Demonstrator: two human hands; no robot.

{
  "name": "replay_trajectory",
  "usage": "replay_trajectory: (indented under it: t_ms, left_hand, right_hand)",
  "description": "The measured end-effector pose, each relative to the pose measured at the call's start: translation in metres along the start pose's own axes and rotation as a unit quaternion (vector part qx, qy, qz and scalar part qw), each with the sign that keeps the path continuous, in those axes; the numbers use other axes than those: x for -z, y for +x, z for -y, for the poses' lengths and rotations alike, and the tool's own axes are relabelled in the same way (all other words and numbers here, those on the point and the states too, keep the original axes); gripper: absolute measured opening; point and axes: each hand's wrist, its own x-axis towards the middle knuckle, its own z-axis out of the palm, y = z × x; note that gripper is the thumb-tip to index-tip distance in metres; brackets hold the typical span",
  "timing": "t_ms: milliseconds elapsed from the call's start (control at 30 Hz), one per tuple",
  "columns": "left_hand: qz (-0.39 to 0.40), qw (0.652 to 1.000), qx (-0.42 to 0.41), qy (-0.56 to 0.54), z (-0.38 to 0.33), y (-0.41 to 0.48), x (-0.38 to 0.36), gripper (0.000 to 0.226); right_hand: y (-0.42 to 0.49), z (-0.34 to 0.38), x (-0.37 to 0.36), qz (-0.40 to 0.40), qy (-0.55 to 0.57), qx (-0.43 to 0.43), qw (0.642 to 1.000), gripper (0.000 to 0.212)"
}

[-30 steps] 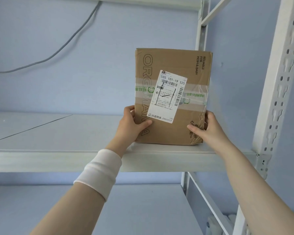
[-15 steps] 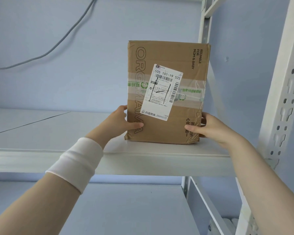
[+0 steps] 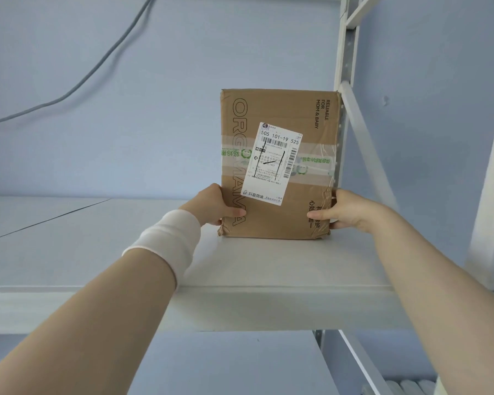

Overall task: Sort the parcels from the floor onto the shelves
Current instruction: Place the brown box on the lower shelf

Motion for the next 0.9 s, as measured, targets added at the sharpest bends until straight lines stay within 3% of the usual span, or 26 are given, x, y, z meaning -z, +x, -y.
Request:
replay_trajectory:
  t_ms: [233, 433, 633, 667, 700, 767, 833, 900]
  left_hand:
    - [0.009, 1.0, -0.003, 0.027, 0.012, 0.024, -0.004, 0.058]
    - [0.027, 0.997, 0.015, 0.072, 0.01, 0.014, -0.005, 0.05]
    - [-0.038, 0.994, 0.039, 0.098, 0.002, -0.023, -0.008, 0.03]
    - [-0.038, 0.994, 0.038, 0.094, 0.003, -0.028, -0.008, 0.03]
    - [-0.039, 0.994, 0.039, 0.094, 0.003, -0.034, -0.009, 0.051]
    - [-0.054, 0.993, 0.035, 0.098, 0.003, -0.046, -0.013, 0.077]
    - [-0.062, 0.993, 0.027, 0.095, 0.002, -0.058, -0.015, 0.084]
    - [-0.063, 0.994, 0.015, 0.093, -0.003, -0.076, -0.015, 0.085]
  right_hand:
    - [0.011, -0.007, -0.005, -0.009, 0.04, -0.006, 0.999, 0.051]
    - [0.006, -0.004, -0.004, -0.003, -0.013, -0.026, 1.0, 0.056]
    - [-0.017, -0.007, 0.005, -0.027, -0.092, 0.003, 0.995, 0.126]
    - [-0.016, -0.012, 0.007, -0.032, -0.095, 0.012, 0.995, 0.138]
    - [-0.016, -0.016, 0.009, -0.033, -0.095, 0.021, 0.995, 0.143]
    - [-0.039, -0.01, 0.003, -0.037, -0.099, 0.038, 0.994, 0.132]
    - [-0.064, -0.003, -0.006, -0.057, -0.118, 0.049, 0.99, 0.104]
    - [-0.078, -0.005, -0.009, -0.079, -0.138, 0.061, 0.985, 0.091]
